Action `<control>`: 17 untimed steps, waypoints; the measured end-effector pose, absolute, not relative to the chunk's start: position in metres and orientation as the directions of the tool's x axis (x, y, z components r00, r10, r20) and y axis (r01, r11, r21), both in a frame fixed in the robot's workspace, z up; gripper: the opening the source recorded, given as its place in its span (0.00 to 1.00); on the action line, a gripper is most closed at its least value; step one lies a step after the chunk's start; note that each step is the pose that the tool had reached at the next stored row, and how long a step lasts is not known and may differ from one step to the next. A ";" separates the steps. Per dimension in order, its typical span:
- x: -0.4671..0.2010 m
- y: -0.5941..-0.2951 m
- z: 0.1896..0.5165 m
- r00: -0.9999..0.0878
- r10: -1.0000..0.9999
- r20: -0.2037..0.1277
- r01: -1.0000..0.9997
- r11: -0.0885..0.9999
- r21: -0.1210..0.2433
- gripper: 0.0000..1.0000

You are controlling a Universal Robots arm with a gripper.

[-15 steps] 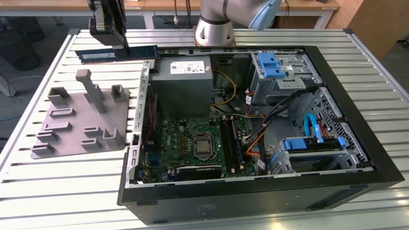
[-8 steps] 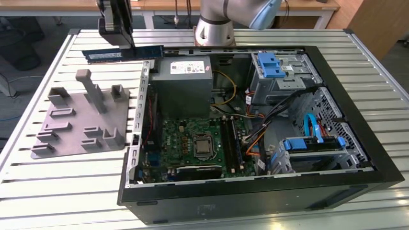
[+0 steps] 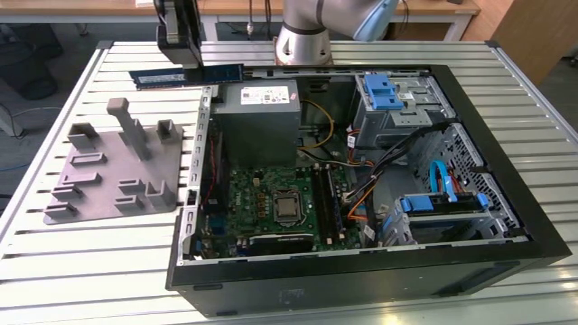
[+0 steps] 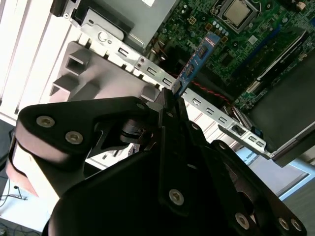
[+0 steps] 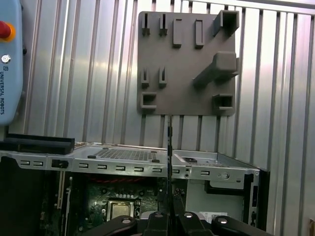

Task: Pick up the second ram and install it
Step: 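Pick up the second ram and move it above second insertion slot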

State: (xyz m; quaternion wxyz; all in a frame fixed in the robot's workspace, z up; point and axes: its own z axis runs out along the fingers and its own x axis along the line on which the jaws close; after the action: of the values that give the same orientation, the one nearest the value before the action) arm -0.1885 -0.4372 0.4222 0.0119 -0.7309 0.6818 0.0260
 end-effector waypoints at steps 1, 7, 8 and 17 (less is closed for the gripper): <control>-0.187 -0.437 0.422 0.069 -0.996 -0.054 -0.997 -0.070 0.018 0.14; -0.176 -0.437 0.422 0.069 -0.996 -0.054 -0.997 -0.070 0.018 0.14; -0.175 -0.437 0.422 0.069 -0.996 -0.054 -0.997 -0.070 0.018 0.14; -0.153 -0.437 0.422 0.069 -0.996 -0.054 -0.997 -0.070 0.018 0.14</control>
State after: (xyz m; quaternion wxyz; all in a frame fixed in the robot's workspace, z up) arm -0.1533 -0.4372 0.4221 0.0118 -0.7309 0.6819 0.0261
